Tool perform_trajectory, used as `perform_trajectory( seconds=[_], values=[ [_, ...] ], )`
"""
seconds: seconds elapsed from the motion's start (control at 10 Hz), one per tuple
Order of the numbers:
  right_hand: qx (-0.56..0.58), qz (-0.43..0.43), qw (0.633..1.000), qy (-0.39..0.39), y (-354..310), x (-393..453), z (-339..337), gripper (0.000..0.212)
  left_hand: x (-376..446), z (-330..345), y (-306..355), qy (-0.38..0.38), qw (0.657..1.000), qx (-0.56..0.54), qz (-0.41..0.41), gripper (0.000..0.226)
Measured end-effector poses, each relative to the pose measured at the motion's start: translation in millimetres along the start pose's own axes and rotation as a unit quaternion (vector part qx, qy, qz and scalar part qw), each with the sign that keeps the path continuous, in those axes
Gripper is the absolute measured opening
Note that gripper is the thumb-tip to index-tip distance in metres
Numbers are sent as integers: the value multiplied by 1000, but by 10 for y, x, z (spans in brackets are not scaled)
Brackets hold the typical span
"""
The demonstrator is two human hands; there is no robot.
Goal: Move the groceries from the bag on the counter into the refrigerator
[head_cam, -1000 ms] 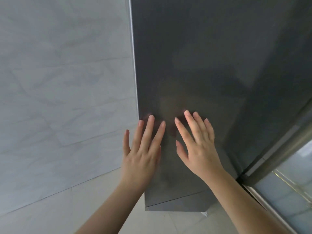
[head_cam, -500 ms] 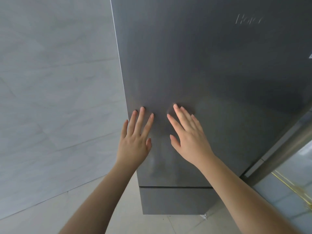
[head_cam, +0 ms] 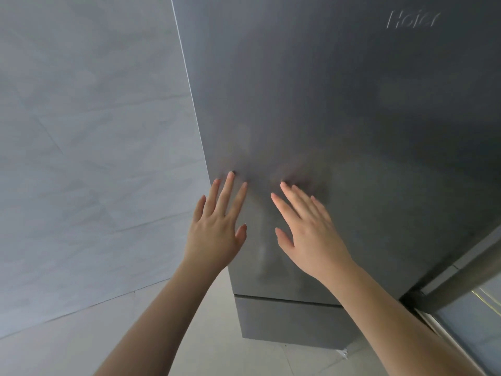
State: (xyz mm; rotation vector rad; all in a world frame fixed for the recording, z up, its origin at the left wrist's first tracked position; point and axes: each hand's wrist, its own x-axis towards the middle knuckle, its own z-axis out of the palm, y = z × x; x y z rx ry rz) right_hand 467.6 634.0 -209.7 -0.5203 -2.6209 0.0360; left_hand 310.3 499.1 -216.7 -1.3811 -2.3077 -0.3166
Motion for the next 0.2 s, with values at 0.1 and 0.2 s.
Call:
perform_trajectory(
  seconds=[0.1, 0.2],
  values=[
    [19, 1, 1000, 0, 85, -101, 48, 64, -107, -51, -2, 3, 1000, 0, -13, 78],
    [31, 5, 999, -14, 148, -184, 32, 65, -231, -71, 82, -14, 998, 35, -56, 70]
  ],
)
